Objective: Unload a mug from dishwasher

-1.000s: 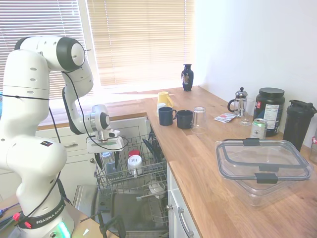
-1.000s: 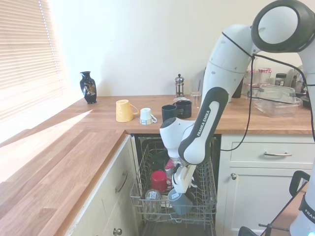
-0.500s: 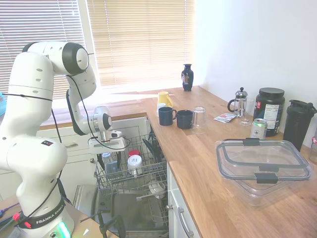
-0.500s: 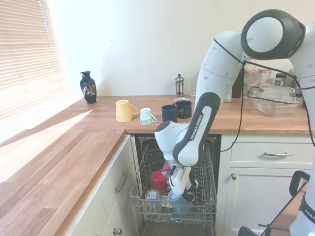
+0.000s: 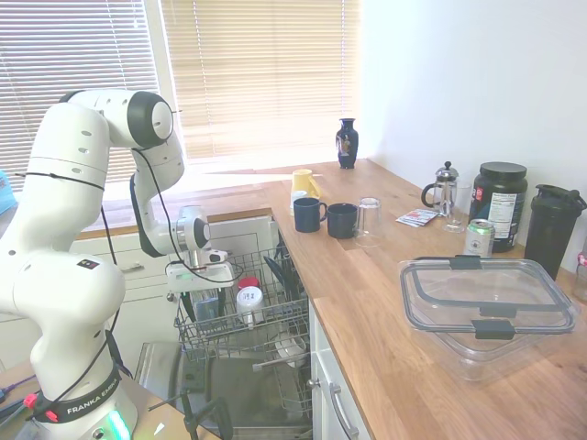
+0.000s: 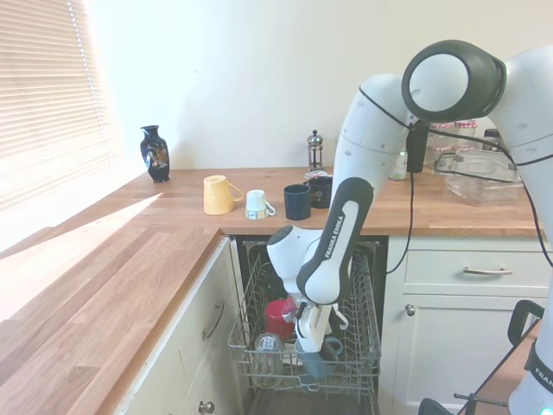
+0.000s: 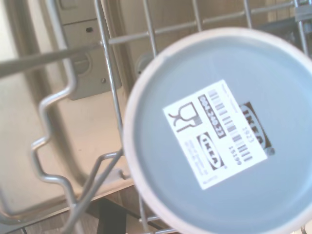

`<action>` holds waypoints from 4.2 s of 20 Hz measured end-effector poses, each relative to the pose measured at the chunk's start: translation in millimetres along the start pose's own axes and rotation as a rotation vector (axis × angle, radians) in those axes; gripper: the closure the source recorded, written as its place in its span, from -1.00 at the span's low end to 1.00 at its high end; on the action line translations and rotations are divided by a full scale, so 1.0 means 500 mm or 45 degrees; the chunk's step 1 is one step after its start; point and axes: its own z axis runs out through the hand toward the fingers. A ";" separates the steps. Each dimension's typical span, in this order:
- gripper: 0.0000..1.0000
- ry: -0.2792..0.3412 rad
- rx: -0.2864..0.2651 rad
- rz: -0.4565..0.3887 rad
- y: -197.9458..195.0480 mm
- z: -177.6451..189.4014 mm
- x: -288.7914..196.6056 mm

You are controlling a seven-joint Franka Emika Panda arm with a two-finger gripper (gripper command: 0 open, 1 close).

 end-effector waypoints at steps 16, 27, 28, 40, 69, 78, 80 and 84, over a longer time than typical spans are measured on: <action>1.00 0.019 0.024 -0.036 0.001 0.032 0.023; 1.00 0.015 0.007 -0.040 0.007 0.055 0.038; 1.00 0.017 0.007 -0.040 0.007 0.055 0.039; 1.00 0.031 0.019 -0.046 0.001 0.049 0.038; 1.00 0.220 0.142 0.123 0.069 -0.197 0.031; 1.00 0.328 0.257 0.321 0.176 -0.352 0.066; 1.00 0.350 0.288 0.362 0.194 -0.390 0.065; 1.00 0.382 0.353 0.461 0.249 -0.464 0.067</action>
